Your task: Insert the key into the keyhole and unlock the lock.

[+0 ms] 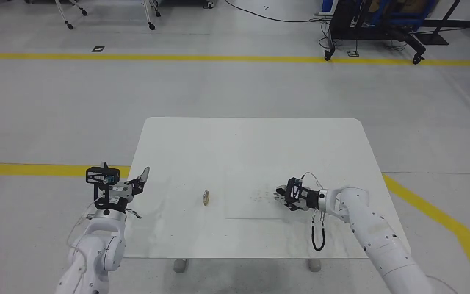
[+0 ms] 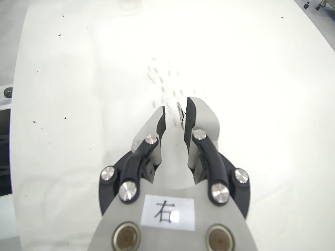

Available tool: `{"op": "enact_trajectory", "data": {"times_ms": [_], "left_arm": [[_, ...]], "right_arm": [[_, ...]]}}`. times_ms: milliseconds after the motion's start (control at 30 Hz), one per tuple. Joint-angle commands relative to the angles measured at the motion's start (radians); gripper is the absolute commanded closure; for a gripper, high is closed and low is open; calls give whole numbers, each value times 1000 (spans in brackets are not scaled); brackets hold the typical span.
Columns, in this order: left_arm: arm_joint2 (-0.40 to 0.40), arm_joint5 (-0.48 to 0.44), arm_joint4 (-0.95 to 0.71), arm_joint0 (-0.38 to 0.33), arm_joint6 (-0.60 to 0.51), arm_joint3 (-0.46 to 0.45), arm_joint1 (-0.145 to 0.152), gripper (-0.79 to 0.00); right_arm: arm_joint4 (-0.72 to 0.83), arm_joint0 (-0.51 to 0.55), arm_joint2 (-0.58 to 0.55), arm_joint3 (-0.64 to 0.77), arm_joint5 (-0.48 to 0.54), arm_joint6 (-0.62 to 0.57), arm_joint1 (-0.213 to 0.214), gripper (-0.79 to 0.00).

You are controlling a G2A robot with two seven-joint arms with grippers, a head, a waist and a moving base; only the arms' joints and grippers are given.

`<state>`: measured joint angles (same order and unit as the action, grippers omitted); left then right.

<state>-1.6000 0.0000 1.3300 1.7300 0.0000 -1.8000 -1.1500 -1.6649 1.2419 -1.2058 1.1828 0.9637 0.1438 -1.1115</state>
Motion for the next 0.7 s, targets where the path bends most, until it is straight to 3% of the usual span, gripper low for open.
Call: {"op": "enact_trajectory", "data": {"times_ms": [0, 67, 667], "left_arm": [[0, 0, 0, 0, 0, 0, 0, -785], [0, 0, 0, 0, 0, 0, 0, -785], [0, 0, 0, 0, 0, 0, 0, -785]], "right_arm": [[-8, -8, 8, -5, -2, 8, 1, -77], [-17, -13, 14, -8, -3, 20, 2, 0], [-107, -20, 47, 25, -36, 111, 24, 0]]}}
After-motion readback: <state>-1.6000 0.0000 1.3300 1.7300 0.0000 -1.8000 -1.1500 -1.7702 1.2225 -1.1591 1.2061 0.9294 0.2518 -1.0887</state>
